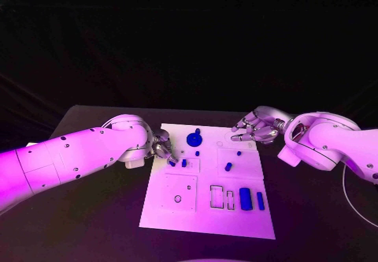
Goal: Assemble the parts on the task board
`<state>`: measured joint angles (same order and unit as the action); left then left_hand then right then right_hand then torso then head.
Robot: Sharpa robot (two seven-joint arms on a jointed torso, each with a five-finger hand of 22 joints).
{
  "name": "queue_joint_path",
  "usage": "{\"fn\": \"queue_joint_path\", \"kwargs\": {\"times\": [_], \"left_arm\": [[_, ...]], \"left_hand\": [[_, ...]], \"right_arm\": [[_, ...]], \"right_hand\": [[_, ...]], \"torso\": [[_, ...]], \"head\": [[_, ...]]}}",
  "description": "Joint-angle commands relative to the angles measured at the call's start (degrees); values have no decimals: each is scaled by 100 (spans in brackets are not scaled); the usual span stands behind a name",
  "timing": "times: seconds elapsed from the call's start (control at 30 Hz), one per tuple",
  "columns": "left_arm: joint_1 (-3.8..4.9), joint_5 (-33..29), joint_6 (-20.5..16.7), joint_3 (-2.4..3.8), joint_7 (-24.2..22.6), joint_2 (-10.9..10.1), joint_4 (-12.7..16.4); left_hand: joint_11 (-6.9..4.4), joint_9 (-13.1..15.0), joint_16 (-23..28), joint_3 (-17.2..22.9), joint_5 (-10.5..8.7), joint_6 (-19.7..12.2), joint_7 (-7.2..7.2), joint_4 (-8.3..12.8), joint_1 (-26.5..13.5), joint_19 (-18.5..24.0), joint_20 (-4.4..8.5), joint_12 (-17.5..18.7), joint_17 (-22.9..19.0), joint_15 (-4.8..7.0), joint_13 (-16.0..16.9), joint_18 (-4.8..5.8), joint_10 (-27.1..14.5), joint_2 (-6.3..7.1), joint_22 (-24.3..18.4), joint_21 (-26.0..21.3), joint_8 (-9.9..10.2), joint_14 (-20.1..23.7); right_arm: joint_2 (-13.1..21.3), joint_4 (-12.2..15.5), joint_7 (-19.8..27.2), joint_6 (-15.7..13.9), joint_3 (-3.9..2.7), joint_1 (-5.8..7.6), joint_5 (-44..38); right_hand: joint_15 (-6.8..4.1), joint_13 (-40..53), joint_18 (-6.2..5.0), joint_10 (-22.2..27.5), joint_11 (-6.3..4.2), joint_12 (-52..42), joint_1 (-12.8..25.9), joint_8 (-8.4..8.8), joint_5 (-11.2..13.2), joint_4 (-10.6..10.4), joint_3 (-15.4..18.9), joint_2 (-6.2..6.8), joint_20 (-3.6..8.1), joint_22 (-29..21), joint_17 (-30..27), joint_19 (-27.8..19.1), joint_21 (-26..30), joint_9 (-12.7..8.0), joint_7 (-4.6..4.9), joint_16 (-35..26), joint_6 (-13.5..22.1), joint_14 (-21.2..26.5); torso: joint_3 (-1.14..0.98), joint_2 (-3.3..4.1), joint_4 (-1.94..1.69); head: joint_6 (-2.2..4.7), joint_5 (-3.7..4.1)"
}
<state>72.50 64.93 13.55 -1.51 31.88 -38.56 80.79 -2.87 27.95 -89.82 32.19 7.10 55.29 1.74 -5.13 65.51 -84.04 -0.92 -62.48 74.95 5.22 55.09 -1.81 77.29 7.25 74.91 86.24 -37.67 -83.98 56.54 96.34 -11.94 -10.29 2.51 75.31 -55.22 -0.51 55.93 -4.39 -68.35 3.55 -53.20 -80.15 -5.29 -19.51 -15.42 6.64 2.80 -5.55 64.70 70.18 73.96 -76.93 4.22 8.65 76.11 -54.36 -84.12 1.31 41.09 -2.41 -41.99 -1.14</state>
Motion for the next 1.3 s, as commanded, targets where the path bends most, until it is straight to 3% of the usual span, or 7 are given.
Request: {"fn": "queue_joint_path", "kwargs": {"times": [0.03,0.67,1.0,1.1,1.3], "left_arm": [[-51,-54,121,-47,112,62,0],[-51,-56,89,-56,262,113,-38],[-52,-56,-158,-39,278,62,-15],[-52,-54,-306,-29,260,9,37],[-51,-50,-615,18,198,-60,114]], "left_hand": [[7,-22,-18,-109,15,136,-68,-55,-109,-440,39,-53,1505,57,51,80,54,-8,1180,36,39,-602],[-17,-77,-18,-463,9,279,-95,-288,-474,-473,58,-147,1505,78,182,101,135,3,1253,105,69,-602],[-16,-118,-18,-1316,-21,366,-94,-719,-983,-488,58,-143,1505,81,200,111,151,149,1292,138,91,-602],[-30,-129,-18,-1707,-12,383,-110,-880,-972,-497,71,-152,1505,99,223,116,164,65,1311,155,93,-602],[-35,-134,-18,-1952,-8,390,-116,-1007,-944,-494,79,-135,1505,101,208,114,167,-12,1306,147,87,-602]], "right_arm": [[4,14,42,67,0,-4,-14],[22,24,50,50,0,-4,-11],[26,21,63,41,0,-4,-6],[28,20,66,43,0,-4,-5],[32,17,66,44,0,-4,-5]], "right_hand": [[-27,-1,-114,-11,-2,-17,-29,-27,-30,2,29,-47,1,-6,-5,-27,20,8,-13,-39,-41,-166],[-28,-24,-119,5,-3,2,-33,-29,-33,-1,40,-49,3,-31,-31,-40,36,8,-14,-61,-41,-162],[-28,-31,-122,10,-3,9,-31,-29,-32,-3,43,-48,3,-46,-46,-49,44,7,-13,-72,-40,-158],[-28,-38,-126,15,-2,15,-29,-28,-32,-5,47,-48,3,-61,-56,-59,53,7,-13,-80,-38,-156],[-28,-38,-126,15,-2,15,-29,-28,-32,-5,47,-48,3,-61,-56,-59,53,7,-13,-80,-38,-156]], "torso": [[-2,1,8],[2,-2,-6],[8,-3,3],[6,-3,2],[4,-1,3]], "head": [[-7,5],[-21,32],[-20,37],[-24,47],[-28,62]]}}
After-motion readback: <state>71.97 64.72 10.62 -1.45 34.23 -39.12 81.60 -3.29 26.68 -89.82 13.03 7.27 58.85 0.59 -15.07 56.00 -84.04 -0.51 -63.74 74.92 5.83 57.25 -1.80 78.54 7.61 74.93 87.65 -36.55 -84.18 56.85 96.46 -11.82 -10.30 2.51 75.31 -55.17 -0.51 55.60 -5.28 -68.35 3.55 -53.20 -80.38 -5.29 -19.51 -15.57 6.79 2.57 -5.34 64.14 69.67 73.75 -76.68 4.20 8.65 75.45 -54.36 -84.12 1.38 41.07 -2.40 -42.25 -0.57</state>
